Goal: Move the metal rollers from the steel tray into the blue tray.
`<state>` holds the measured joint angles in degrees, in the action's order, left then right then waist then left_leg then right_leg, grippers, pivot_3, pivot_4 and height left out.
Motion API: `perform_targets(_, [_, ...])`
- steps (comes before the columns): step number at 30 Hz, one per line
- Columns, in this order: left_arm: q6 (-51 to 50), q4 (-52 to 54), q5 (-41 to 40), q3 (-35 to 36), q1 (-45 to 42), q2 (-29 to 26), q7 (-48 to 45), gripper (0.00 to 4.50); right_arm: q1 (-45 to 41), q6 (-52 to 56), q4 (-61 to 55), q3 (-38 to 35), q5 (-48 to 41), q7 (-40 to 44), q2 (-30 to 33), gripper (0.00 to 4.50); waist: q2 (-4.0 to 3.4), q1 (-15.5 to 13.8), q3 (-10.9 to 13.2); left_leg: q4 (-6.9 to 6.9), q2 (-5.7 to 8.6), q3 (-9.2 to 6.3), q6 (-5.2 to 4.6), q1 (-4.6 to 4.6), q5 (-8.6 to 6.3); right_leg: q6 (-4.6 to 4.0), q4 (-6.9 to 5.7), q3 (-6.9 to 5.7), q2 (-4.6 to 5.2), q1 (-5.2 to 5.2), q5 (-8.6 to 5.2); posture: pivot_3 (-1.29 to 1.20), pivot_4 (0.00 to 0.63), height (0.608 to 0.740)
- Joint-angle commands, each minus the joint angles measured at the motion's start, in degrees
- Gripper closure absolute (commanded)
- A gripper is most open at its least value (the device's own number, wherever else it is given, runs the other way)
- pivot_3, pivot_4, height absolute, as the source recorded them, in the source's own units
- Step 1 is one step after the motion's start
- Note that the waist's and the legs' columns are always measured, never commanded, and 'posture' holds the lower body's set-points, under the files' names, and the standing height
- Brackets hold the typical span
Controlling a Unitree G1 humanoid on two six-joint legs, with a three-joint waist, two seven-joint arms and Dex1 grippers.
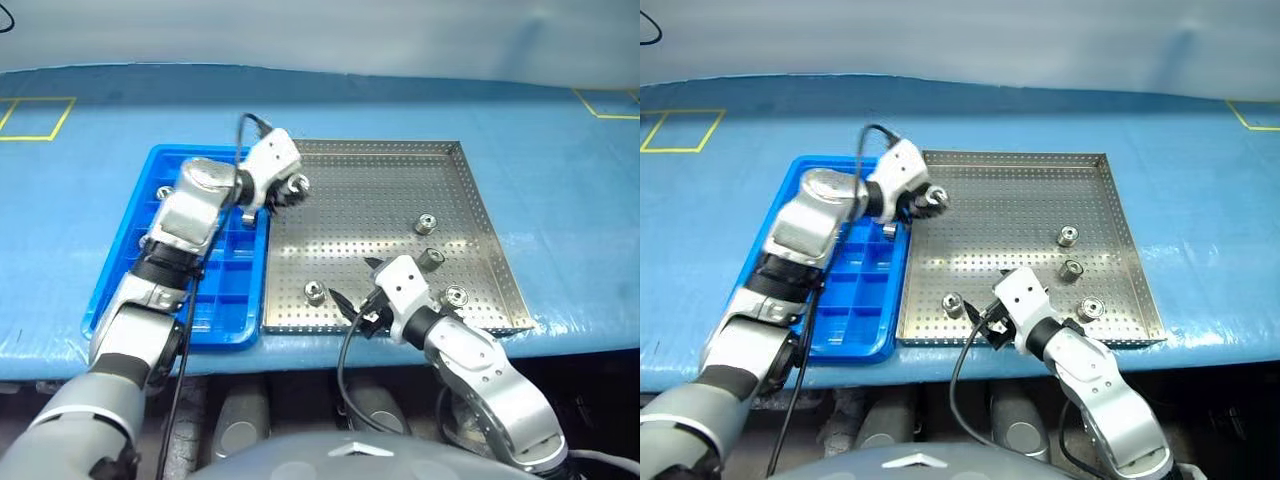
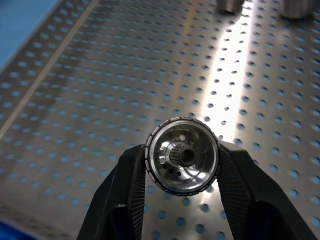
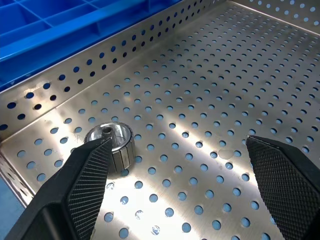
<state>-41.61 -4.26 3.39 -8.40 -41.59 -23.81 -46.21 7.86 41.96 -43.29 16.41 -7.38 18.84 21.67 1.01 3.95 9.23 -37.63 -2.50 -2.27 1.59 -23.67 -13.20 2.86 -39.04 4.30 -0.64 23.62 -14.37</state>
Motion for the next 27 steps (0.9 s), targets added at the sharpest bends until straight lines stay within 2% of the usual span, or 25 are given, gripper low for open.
perform_targets(1, [-8.92,13.9,0.3,7.35,7.26,-3.46,5.6,2.7,-3.35,0.17,-1.27,2.09,-1.01,0.84,-1.29,0.0,0.0,0.04,0.0,0.02,-0.01,0.0,0.0,0.02,0.0,0.0,-0.01,0.0,-0.01,0.0,0.0,0.04,0.15,0.74])
perform_targets(5, [-20.11,31.09,-1.33,13.71,20.59,-6.89,7.89,2.7,-8.65,0.88,1.0,5.7,-1.79,1.99,-4.07,0.0,0.05,-1.07,0.02,0.1,-0.05,-0.08,0.05,0.03,0.02,-0.07,-0.02,-0.09,-0.01,0.02,-0.03,0.1,0.15,0.74])
perform_targets(11, [-31.45,46.24,-3.71,16.56,30.88,-8.86,10.35,2.7,-10.65,0.47,3.47,7.46,-2.33,3.62,-4.49,0.0,0.13,-4.82,0.04,0.0,0.09,-0.29,0.08,-0.04,0.04,-0.08,0.12,-0.33,0.16,-0.16,-0.04,0.15,0.15,0.74])
perform_targets(17, [-36.62,49.46,-6.01,16.13,33.55,-9.35,13.05,2.7,-10.96,0.27,4.21,7.62,-2.97,4.37,-4.31,0.0,0.13,-5.5,0.04,-0.09,0.08,-0.26,0.12,0.06,0.1,-0.22,0.08,-0.31,0.14,-0.24,-0.1,0.17,0.15,0.74])
perform_targets(27, [-41.01,48.26,-6.59,16.89,35.56,-9.48,19.75,2.7,-8.76,0.02,2.88,6.55,-3.27,4.13,-3.64,0.0,0.13,-5.44,0.05,0.09,0.03,-0.26,0.13,0.05,0.11,-0.16,0.08,-0.33,0.11,-0.14,-0.02,0.13,0.15,0.74])
